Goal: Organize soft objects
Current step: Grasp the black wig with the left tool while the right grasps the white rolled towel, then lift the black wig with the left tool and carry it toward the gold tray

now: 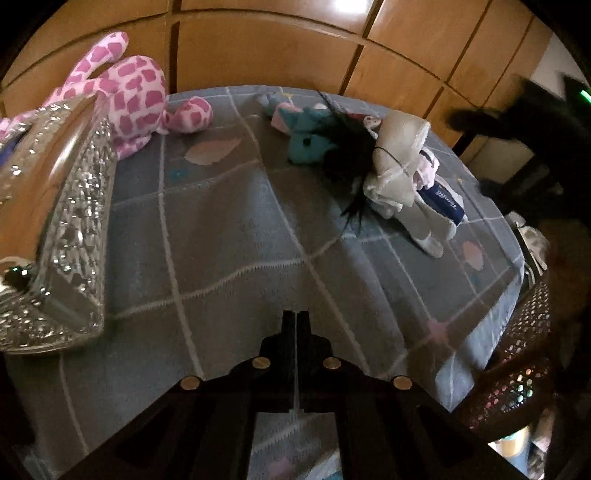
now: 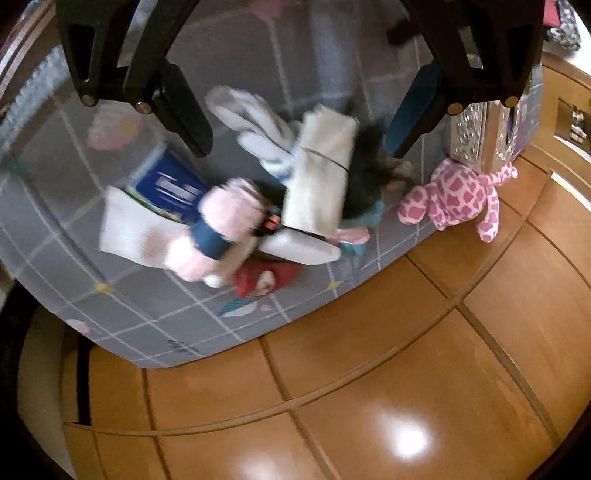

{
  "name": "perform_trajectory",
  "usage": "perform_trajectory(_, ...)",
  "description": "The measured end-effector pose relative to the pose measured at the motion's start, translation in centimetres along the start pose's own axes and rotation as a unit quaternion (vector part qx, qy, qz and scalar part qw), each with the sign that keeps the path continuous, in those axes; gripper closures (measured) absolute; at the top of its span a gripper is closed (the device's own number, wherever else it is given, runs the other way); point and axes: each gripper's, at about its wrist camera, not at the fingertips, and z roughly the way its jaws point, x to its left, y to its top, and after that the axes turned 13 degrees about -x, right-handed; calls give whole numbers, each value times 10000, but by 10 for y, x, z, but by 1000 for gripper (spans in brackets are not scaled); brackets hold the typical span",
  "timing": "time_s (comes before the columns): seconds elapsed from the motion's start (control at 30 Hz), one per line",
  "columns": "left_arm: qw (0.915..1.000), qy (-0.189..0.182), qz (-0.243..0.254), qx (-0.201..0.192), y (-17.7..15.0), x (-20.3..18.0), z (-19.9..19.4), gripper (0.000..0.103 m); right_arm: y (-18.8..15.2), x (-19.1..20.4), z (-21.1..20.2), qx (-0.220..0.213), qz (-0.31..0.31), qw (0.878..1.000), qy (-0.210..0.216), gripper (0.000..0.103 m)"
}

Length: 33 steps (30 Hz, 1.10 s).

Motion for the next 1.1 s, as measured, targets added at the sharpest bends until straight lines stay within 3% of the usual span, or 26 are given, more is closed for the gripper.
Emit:
perform_trajectory(0.2,9998,-33,-49,-208,5,3,-13,101,8,18,56,286,-355,9984,-327,7)
perform_trajectory(0.23,9997,-11,-61,-234,7,4,-14,101,7,18,62,372,-366,9982,-284,14)
perform_trajectory(0.27,9996,28,-67,-273,9,5,-16,100,5,19,67,464,-405,9979,-209,43)
perform_trajectory(0.3,9995,44,-64,-295,11,6,-18,97,3,19,69,602,-491,9967,-213,61)
perform_trajectory(0.47,9986,107,50,-514,27,7,-24,81,5,10,25,324,-574,9978,96,63)
perform_trajectory(0.53,9980,75,175,-609,35,3,-25,71,11,0,7,198,-385,9989,201,63)
perform_trajectory(0.6,9967,-3,370,-722,47,-7,-24,54,18,-15,-10,-27,-255,9996,90,63)
perform_trajectory(0.63,9955,-41,498,-807,56,-13,-22,51,20,-20,-15,-109,-229,9997,18,63)
perform_trajectory(0.83,9834,-227,1609,-801,97,-59,8,50,20,-47,-17,-200,-56,9997,-146,63)
perform_trajectory(0.97,9760,-426,2046,-617,120,-81,20,49,18,-54,-14,-244,40,9997,-16,63)
perform_trajectory(1.03,9736,-640,2057,-752,136,-84,11,38,20,-59,-18,-320,134,9993,140,63)
perform_trajectory(1.1,9692,-744,2193,-837,146,-90,6,16,21,-65,-22,-448,246,9984,261,63)
